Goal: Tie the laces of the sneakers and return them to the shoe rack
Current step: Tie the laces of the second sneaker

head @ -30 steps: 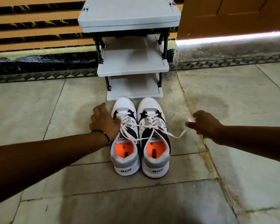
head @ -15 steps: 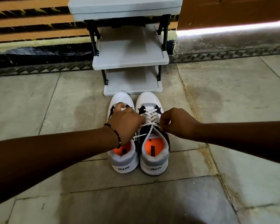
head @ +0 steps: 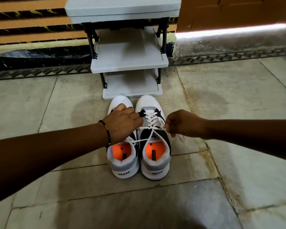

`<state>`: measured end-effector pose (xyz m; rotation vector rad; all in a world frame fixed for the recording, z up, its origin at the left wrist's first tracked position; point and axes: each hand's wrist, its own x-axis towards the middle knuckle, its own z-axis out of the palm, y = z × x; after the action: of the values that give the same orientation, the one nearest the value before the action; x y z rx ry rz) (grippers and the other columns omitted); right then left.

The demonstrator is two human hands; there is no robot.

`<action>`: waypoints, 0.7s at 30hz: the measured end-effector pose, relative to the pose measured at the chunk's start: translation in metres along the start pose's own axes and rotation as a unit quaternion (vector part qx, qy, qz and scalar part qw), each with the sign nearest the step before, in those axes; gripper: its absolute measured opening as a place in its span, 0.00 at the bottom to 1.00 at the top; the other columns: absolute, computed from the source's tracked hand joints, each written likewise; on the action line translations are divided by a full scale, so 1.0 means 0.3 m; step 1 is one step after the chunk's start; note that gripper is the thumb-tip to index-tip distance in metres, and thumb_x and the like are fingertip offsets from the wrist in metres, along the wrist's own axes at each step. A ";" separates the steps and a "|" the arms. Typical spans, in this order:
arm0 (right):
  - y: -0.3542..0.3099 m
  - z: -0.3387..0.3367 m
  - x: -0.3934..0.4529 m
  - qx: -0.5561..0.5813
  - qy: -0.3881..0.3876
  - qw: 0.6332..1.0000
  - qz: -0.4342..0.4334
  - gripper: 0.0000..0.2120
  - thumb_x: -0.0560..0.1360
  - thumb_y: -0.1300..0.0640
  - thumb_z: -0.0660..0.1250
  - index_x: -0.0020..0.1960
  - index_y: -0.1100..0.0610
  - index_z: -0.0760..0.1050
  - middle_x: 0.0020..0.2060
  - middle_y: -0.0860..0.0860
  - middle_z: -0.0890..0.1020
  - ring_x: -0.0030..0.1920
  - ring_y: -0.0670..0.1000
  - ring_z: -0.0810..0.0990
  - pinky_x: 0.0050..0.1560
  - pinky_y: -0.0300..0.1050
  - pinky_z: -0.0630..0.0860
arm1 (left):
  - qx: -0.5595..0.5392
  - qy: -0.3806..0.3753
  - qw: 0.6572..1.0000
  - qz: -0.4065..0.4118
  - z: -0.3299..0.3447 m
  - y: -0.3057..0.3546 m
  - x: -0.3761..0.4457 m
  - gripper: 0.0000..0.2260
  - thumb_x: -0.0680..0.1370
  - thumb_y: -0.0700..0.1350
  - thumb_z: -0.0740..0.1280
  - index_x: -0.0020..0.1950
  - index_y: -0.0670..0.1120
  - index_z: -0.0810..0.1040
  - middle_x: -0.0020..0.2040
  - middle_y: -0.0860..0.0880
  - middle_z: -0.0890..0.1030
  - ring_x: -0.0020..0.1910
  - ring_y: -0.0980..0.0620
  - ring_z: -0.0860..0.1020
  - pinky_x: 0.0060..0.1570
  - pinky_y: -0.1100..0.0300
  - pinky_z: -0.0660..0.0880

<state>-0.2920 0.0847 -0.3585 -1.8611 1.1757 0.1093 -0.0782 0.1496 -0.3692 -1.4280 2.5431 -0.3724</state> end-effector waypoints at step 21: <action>-0.141 0.002 0.033 0.405 0.029 0.914 0.013 0.09 0.77 0.61 0.59 0.42 0.60 0.76 0.35 0.55 0.80 0.36 0.53 0.80 0.30 0.40 0.77 | -0.795 0.041 0.523 -0.303 -0.093 0.101 0.070 0.13 0.81 0.39 0.51 0.42 0.52 0.70 0.37 0.51 0.73 0.38 0.54 0.75 0.37 0.61 0.69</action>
<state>-0.2544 0.0843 -0.3367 -1.1126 1.0573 -0.3749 -0.1218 0.1500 -0.3534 -2.5586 1.7746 2.4715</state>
